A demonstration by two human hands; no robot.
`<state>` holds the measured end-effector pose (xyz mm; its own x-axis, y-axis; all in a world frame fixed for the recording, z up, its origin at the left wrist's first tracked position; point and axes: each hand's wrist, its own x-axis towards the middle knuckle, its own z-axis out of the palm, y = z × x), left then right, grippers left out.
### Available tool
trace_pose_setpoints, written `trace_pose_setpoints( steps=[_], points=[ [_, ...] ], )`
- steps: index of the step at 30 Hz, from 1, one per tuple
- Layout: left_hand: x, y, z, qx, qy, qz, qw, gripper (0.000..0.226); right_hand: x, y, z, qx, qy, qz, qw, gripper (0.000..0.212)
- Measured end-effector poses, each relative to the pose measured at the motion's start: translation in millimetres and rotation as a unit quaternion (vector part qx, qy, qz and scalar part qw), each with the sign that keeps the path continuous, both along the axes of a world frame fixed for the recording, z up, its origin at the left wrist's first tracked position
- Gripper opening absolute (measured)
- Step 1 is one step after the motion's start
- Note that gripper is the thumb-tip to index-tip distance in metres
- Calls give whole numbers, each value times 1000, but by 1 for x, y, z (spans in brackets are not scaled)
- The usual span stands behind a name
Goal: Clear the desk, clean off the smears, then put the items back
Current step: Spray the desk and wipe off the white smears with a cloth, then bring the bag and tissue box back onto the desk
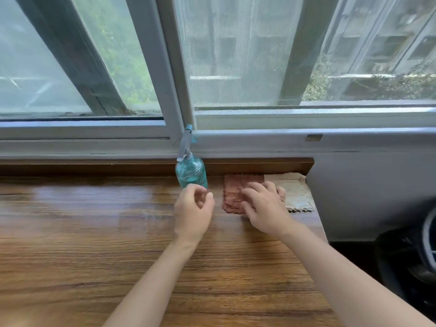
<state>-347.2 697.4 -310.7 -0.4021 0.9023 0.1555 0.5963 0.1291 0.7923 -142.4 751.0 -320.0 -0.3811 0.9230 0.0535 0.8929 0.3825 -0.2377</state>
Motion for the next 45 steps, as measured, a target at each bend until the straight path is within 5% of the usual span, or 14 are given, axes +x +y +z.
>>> trace_pose_setpoints(
  steps=[2, 6, 11, 17, 22, 24, 28, 32, 39, 45],
  points=[
    [-18, 0, 2, 10, -78, 107, 991, 46, -9, -7, 1, -17, 7, 0, 1000, 38],
    [-44, 27, 5, -80, -89, 55, 991, 95, -19, -16, 2, -40, -21, 11, 999, 46],
    [-29, 39, 4, -57, -66, 52, 995, 76, -10, -14, -2, -86, -32, -3, 996, 53],
    [1, 42, 1, -49, -57, 56, 996, 77, 4, -16, -1, -97, 17, 8, 995, 54],
    [16, 30, 6, -84, -86, 68, 990, 100, 21, -24, -2, -77, 53, 10, 996, 49],
    [30, 8, 9, -67, -44, 83, 993, 85, 28, -31, 1, -71, 61, 5, 996, 47],
    [68, -50, -1, -110, 50, -124, 985, 41, 45, -56, 12, -50, 48, -12, 998, 44],
    [100, -88, -11, -139, 160, -259, 942, 42, 78, -98, 12, -51, 34, -57, 997, 37],
    [143, -99, -5, -121, 148, -344, 919, 41, 146, -181, 8, -50, 27, -190, 980, 39],
    [205, -110, -2, -97, 102, -437, 888, 37, 208, -267, 4, -99, 28, -349, 931, 47]
  ],
)
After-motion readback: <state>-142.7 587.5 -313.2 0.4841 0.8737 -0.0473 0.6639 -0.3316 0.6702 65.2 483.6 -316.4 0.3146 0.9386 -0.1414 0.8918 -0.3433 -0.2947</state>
